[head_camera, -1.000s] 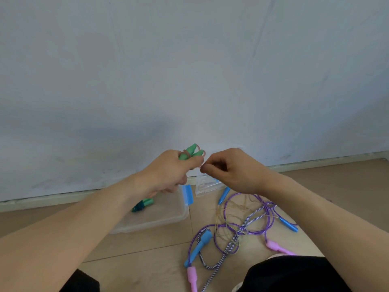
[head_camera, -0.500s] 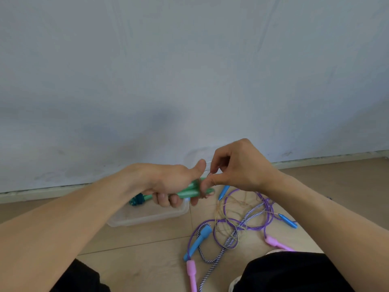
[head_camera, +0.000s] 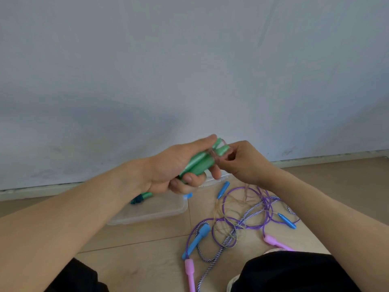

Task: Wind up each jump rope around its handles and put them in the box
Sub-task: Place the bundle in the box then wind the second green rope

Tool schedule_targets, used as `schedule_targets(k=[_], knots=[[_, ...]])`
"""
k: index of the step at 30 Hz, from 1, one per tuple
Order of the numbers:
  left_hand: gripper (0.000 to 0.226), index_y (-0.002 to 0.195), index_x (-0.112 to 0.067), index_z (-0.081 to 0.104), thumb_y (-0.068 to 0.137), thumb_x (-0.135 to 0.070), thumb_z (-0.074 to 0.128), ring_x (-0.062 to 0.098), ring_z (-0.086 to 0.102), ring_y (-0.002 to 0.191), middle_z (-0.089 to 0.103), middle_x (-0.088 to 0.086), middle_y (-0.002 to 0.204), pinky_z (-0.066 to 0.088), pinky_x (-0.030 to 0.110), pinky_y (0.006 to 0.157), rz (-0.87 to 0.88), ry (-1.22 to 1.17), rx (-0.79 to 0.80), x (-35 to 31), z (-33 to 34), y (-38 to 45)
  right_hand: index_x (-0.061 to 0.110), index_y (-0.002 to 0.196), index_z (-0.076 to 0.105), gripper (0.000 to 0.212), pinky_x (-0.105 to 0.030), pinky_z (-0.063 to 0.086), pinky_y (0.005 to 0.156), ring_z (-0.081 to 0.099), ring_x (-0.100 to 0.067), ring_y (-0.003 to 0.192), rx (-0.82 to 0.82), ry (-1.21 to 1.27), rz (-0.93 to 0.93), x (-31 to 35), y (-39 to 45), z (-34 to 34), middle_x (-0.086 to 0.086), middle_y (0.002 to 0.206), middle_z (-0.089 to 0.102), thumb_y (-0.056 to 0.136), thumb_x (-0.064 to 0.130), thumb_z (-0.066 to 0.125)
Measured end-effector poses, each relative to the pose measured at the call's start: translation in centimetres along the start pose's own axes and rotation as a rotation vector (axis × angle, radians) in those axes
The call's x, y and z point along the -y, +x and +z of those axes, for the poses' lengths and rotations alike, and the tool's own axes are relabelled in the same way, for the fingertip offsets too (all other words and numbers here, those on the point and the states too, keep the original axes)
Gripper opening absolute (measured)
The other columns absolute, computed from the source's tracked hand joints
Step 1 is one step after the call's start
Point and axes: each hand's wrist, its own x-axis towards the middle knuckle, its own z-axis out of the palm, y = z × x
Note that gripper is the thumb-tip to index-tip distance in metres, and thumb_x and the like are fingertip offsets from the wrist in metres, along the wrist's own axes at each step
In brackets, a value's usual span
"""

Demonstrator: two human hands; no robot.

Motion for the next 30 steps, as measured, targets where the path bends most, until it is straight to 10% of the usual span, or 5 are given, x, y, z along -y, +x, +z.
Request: schedule_targets(k=[6,19,22,30], knots=[[0.069,0.104,-0.004,0.064,0.091,-0.068,0.042,0.012,0.016,0.036,0.03,0.0,0.05,0.014,0.018,0.039,-0.082,-0.039,-0.426,0.5,-1.2,0.7,0.013,0.083,0.074,0.033,-0.014,0.036,0.05,0.042,-0.005,0.044,0.104,-0.148,0.072,0.3,0.1,0.9,0.006,0.053,0.057,0.098,0.035,0.055],[0.049,0.086,-0.019,0.058,0.088,-0.066,0.042,0.016,0.022,0.042,0.036,0.0,0.055,0.018,0.017,0.041,-0.214,0.298,-0.555,1.1,-2.1,1.8,0.018,0.087,0.074,0.008,-0.024,0.046,0.056,0.055,-0.009,0.056,0.0,-0.144,-0.165,1.0,-1.0,1.7,-0.002,0.068,0.069,0.09,0.022,0.068],[0.069,0.083,-0.018,0.059,0.086,-0.079,0.027,0.018,0.026,0.046,0.036,0.002,0.059,0.02,0.016,0.042,-0.324,0.498,-0.41,1.9,-2.0,1.9,0.016,0.082,0.074,0.007,-0.025,0.048,0.056,0.059,-0.013,0.056,-0.058,-0.147,-0.226,1.5,-1.1,0.9,-0.001,0.066,0.07,0.085,0.022,0.074],[0.118,0.098,0.0,0.057,0.065,-0.095,-0.004,0.009,0.011,0.037,0.029,-0.002,0.049,0.012,0.017,0.037,-0.262,0.075,0.472,2.0,-0.3,1.9,0.006,0.081,0.072,0.02,-0.02,0.035,0.047,0.042,-0.015,0.048,-0.035,0.375,-0.124,1.2,-0.7,-0.3,-0.01,0.064,0.066,0.079,0.026,0.072]])
